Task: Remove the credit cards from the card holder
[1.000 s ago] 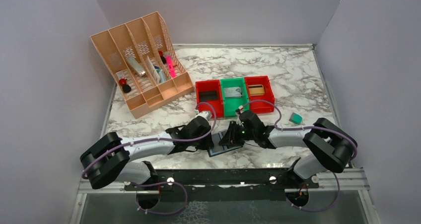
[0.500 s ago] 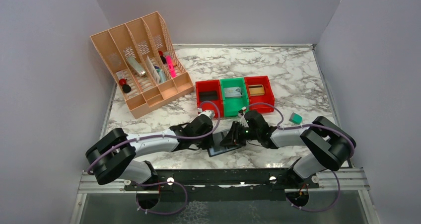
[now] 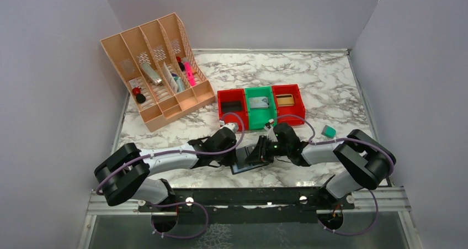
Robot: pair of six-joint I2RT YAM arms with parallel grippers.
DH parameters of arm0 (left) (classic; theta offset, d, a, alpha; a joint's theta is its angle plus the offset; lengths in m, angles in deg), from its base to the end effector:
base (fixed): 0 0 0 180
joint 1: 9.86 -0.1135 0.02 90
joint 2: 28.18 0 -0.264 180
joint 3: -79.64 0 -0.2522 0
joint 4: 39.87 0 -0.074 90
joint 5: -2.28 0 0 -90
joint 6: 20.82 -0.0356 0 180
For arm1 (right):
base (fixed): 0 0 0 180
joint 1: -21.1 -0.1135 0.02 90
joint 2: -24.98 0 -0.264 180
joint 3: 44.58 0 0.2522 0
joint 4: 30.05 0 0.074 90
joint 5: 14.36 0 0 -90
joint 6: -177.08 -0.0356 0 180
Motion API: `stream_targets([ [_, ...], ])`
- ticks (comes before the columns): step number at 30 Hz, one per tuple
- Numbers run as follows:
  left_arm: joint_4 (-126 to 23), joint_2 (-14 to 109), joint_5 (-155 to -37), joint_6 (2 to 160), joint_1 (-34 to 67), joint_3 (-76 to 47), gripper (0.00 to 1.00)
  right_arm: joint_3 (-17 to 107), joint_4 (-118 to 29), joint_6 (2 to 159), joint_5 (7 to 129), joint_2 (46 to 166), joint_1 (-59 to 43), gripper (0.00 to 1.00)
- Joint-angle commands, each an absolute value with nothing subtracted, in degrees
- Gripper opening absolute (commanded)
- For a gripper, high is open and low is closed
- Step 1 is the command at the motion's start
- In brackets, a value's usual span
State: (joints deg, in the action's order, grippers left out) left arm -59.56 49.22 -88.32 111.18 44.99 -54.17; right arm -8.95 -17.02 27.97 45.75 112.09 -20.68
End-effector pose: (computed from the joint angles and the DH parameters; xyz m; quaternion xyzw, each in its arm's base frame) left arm 0.1420 -0.2024 0.1554 0.1072 0.9362 -0.2536 0.2184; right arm 0.1715 0.1771 0.1146 0.0202 0.8770 0.4718 0.0885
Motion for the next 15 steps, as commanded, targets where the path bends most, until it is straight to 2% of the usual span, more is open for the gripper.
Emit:
stream_targets([
  [1, -64.14, 48.41, -87.23, 109.79, 45.25, -54.46, 0.10, -9.50, -15.06, 28.28, 43.91, 111.52, -20.05, 0.24],
  [11, -64.63, 48.02, -86.55, 110.19, 45.25, -54.84, 0.10, -10.04, -15.13, 28.46, 43.72, 110.69, -19.04, 0.13],
  [15, -64.67, 48.23, -86.40, 109.90, 45.24, -54.57, 0.10, -9.94, -15.81, 28.61, 43.56, 110.19, -18.40, 0.30],
])
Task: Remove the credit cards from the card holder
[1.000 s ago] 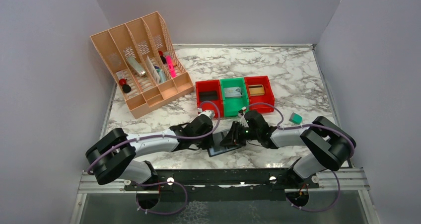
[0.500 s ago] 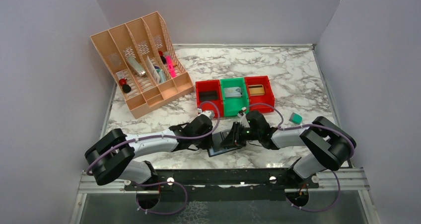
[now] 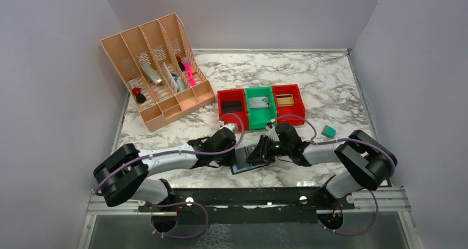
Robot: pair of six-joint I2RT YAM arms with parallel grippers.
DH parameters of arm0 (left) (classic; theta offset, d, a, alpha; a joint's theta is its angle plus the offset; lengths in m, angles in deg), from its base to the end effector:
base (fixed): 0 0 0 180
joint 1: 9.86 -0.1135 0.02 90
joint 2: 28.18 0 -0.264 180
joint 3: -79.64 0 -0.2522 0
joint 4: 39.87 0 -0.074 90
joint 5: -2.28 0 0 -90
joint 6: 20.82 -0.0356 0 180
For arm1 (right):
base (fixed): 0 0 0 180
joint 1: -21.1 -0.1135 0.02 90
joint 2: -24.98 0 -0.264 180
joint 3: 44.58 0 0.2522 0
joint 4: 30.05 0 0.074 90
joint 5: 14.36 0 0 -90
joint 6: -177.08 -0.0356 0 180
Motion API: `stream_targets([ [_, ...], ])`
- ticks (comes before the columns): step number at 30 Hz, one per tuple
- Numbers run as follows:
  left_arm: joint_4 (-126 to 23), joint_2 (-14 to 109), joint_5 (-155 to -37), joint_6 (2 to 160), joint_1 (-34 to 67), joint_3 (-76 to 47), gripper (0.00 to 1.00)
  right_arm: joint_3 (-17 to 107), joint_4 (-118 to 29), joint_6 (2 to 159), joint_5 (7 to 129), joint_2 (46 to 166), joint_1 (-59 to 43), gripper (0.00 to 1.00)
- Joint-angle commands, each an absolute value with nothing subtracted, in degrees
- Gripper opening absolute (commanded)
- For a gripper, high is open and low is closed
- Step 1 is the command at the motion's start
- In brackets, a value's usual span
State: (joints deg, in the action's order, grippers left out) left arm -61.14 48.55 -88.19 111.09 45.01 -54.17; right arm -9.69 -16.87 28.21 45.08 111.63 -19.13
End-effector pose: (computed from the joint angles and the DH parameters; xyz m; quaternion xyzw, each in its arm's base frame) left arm 0.1404 -0.2000 0.1562 0.1080 0.9388 -0.2472 0.2143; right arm 0.1734 0.1704 0.1137 0.0279 0.8762 0.4725 0.0908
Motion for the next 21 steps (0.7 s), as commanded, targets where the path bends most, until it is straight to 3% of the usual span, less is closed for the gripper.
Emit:
stream_targets([
  [1, -64.66, 48.34, -86.40, 109.88, 45.23, -54.54, 0.10, -9.90, -15.93, 28.63, 43.54, 110.15, -18.30, 0.31],
  [11, -64.65, 48.22, -86.45, 109.88, 45.25, -54.70, 0.10, -10.19, -13.77, 27.26, 42.23, 112.37, -18.10, 0.23],
  [21, -64.67, 48.42, -86.26, 109.75, 45.20, -54.64, 0.09, -9.33, -17.45, 28.68, 44.77, 112.60, -18.10, 0.27],
])
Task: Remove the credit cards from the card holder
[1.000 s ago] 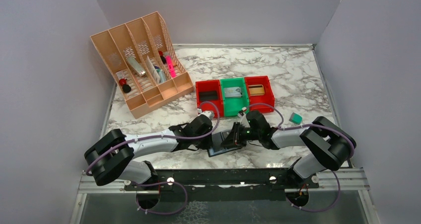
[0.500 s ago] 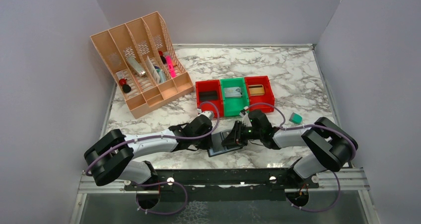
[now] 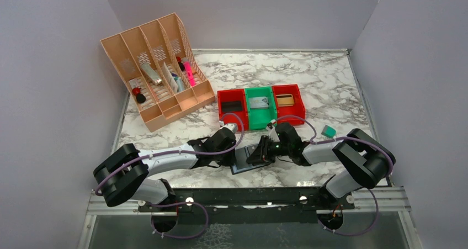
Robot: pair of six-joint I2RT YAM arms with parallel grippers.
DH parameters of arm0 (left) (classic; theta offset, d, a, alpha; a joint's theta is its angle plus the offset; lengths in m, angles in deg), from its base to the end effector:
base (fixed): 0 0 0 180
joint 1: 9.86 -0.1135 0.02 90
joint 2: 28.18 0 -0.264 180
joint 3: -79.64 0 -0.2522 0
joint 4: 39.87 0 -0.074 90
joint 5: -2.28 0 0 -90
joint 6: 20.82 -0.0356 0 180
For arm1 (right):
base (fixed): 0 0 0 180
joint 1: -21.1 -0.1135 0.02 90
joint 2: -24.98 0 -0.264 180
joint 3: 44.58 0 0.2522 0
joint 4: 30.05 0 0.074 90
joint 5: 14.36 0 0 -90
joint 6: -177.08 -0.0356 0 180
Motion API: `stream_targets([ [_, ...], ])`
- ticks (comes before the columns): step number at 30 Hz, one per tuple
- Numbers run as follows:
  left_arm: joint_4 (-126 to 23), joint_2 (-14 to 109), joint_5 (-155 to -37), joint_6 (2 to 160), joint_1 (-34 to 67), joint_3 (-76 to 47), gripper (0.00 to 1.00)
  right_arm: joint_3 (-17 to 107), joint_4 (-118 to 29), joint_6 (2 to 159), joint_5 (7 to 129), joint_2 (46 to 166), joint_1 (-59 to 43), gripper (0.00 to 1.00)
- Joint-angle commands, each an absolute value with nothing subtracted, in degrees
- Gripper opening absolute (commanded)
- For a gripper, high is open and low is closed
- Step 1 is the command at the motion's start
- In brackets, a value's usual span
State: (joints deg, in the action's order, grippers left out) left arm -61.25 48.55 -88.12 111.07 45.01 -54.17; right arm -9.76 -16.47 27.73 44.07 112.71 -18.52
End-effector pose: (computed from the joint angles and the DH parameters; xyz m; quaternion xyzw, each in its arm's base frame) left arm 0.1403 -0.1999 0.1560 0.1080 0.9391 -0.2461 0.2142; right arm 0.1748 0.1689 0.1100 0.0343 0.8768 0.4728 0.0806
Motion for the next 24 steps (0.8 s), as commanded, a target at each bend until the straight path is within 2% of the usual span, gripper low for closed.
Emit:
stream_targets([
  [1, -64.67, 48.64, -86.23, 109.71, 45.24, -54.42, 0.09, -9.29, -17.51, 28.75, 44.80, 112.65, -18.10, 0.27],
  [9, -64.55, 49.32, -86.37, 109.53, 45.25, -54.14, 0.07, -10.66, -9.78, 26.34, 40.70, 114.62, -18.10, 0.11],
  [15, -64.55, 48.90, -86.23, 109.79, 45.25, -54.76, 0.07, -11.41, -10.27, 25.63, 41.32, 112.96, -17.63, 0.01],
  [24, -64.38, 50.11, -86.07, 109.87, 45.20, -54.90, 0.07, -12.92, -12.81, 27.23, 40.58, 109.86, -15.82, 0.01],
])
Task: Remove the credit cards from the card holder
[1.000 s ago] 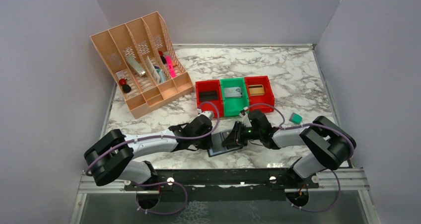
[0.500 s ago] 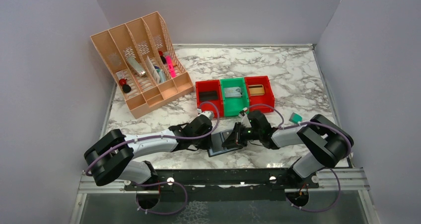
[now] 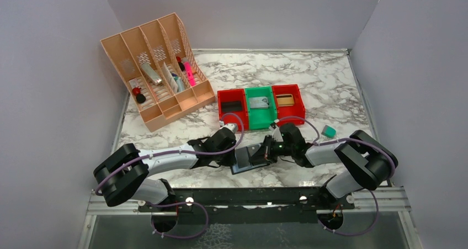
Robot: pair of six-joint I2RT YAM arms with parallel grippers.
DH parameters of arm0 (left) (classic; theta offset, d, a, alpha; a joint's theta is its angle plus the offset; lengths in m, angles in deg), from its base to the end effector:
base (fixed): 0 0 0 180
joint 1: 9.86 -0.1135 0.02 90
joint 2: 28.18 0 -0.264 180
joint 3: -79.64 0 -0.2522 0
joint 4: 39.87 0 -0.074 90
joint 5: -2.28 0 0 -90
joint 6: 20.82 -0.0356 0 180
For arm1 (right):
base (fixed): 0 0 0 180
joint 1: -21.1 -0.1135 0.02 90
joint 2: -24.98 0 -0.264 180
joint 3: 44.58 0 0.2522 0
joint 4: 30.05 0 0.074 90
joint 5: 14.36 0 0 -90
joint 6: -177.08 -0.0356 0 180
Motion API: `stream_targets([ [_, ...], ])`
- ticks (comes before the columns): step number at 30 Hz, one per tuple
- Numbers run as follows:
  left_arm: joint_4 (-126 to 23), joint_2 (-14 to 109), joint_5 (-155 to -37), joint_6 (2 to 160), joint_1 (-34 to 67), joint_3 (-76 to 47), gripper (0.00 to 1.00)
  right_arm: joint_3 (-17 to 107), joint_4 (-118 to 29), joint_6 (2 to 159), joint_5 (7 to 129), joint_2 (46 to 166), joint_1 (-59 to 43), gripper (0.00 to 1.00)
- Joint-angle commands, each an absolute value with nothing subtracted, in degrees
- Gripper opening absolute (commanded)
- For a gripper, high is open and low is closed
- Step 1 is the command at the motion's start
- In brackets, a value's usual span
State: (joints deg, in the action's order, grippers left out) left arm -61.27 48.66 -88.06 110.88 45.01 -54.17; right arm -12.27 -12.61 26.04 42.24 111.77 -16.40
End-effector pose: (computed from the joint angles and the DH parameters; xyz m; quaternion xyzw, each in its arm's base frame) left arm 0.1404 -0.1999 0.1556 0.1094 0.9393 -0.2446 0.2143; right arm 0.1741 0.1583 0.1093 0.0494 0.8654 0.4915 0.0838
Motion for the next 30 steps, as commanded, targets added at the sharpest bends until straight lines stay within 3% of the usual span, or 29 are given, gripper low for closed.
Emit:
stream_targets([
  [1, -64.35, 50.18, -86.05, 109.87, 45.24, -54.87, 0.07, -12.78, -13.71, 28.03, 40.77, 109.69, -15.81, 0.01],
  [24, -64.62, 49.53, -85.72, 110.52, 45.37, -53.87, 0.06, -8.44, -32.45, 37.65, 49.81, 101.30, -15.73, 0.02],
  [30, -64.12, 42.16, -84.31, 111.20, 45.60, -52.54, 0.21, -10.06, -30.13, 36.13, 49.14, 101.96, -15.72, 0.02],
])
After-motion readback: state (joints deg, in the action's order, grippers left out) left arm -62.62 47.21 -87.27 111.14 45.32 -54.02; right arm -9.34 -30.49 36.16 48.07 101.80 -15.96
